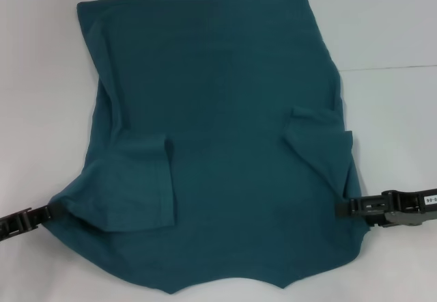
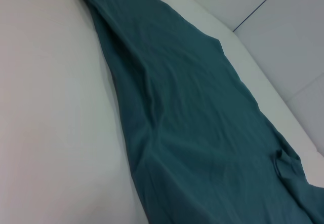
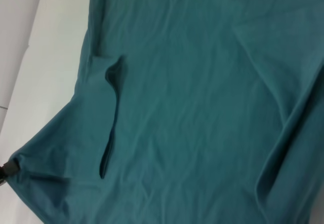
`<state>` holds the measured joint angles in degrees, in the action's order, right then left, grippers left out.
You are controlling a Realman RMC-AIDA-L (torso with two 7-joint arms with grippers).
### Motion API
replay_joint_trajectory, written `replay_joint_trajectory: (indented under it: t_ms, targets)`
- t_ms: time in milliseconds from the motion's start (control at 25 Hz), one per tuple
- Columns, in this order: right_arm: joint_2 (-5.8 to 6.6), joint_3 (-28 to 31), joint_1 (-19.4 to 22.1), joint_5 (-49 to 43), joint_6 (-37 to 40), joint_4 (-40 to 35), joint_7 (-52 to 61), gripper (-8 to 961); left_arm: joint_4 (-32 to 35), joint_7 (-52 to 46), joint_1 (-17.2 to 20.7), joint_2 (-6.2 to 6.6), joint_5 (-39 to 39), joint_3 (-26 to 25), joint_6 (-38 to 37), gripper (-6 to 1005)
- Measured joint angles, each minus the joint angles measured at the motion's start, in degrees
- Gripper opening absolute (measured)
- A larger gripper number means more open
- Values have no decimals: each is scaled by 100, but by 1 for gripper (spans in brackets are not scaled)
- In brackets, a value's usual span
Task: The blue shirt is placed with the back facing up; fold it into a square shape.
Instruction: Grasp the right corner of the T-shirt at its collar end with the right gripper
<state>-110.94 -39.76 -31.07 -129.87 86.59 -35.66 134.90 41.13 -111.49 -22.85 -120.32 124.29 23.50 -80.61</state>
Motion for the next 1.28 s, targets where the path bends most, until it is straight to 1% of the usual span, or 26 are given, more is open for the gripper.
replay_joint_trajectory:
  t_ms: [280, 400, 680, 1080, 1280]
  targets:
    - [47, -11, 50, -96, 21, 8, 177, 867, 0, -23, -69, 0, -3, 0, 37, 16]
    - [46, -14, 44, -141, 23, 32, 199, 866, 0, -28, -92, 0, -3, -2, 66, 16]
    - [4, -19, -40, -171, -19, 61, 235, 865, 0, -30, -130, 0, -3, -3, 100, 16]
    - [-92, -75, -118, -346, -95, 86, 365, 862, 1, -30, -178, 6, -1, 12, 141, 16]
    - [-101, -76, -135, -450, -75, 84, 433, 861, 0, -42, -178, 8, 0, 19, 153, 15]
